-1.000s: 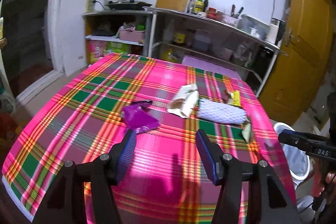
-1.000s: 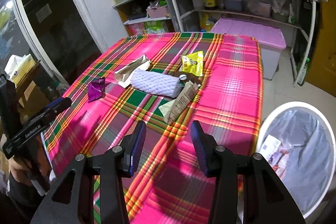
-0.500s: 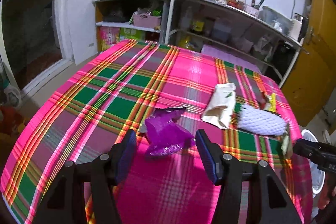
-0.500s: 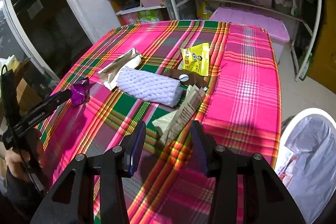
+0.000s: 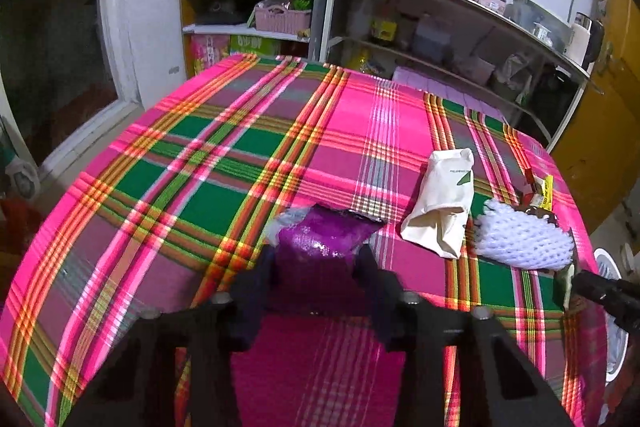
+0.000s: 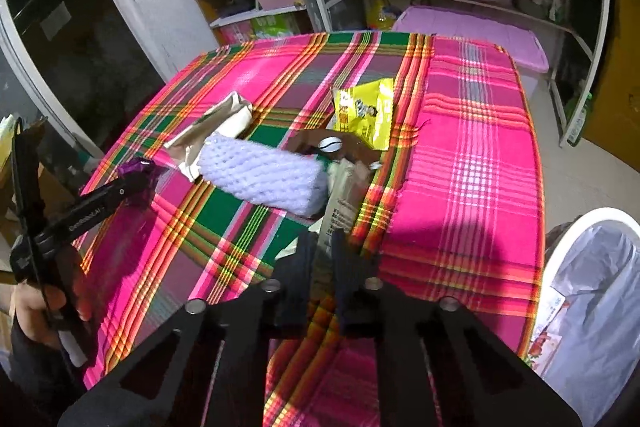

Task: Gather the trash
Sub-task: 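Grasp the purple bag with the left gripper while the right gripper grasps the beige paper strip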

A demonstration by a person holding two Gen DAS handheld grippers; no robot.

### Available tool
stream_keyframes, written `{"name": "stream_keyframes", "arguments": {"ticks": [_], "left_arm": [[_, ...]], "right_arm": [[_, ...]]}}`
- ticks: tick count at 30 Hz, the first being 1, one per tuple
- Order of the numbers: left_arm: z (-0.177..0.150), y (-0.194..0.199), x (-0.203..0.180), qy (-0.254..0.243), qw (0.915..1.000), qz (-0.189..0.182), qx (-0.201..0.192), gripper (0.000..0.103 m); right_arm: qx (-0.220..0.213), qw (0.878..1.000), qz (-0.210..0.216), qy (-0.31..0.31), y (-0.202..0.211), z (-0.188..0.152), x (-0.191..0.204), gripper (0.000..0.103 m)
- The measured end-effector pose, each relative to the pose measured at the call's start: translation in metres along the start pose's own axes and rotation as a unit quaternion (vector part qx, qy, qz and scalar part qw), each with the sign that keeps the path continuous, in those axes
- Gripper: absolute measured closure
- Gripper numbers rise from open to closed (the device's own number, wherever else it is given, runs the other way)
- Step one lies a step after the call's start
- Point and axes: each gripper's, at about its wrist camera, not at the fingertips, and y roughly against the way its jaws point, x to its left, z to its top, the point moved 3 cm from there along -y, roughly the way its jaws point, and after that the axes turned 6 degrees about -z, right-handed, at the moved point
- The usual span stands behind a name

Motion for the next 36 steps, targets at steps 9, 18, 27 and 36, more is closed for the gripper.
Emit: {"name": "stream_keyframes", "arguments": {"ticks": [9, 18, 27, 36], "left_arm": [[-0.012, 0.021, -0.020, -0.017, 0.9993, -0.032, -0.014, 0.074], [-0.030, 0.059, -0.054, -0.037, 0.9970, -0.061, -0.029, 0.074], [-0.037, 0.075, -0.065, -0.039, 0.9961, -0.071, -0.034, 0.074], [-0.038, 0.078, -0.052, -0.031, 0.9962, -0.071, -0.038, 0.074]], "right_arm": [[-0.035, 0.999, 0.002, 0.008, 0.030, -0.012, -0.001, 0.099], [-0.042, 0.997, 0.050, -0.034, 0.051, -0.015, -0.017, 0.099], [-0.031, 0.999, 0.035, -0.012, 0.038, -0.001, -0.012, 0.074], [0.018, 1.000, 0.011, -0.001, -0.014, 0.006, -0.001, 0.074]]}}
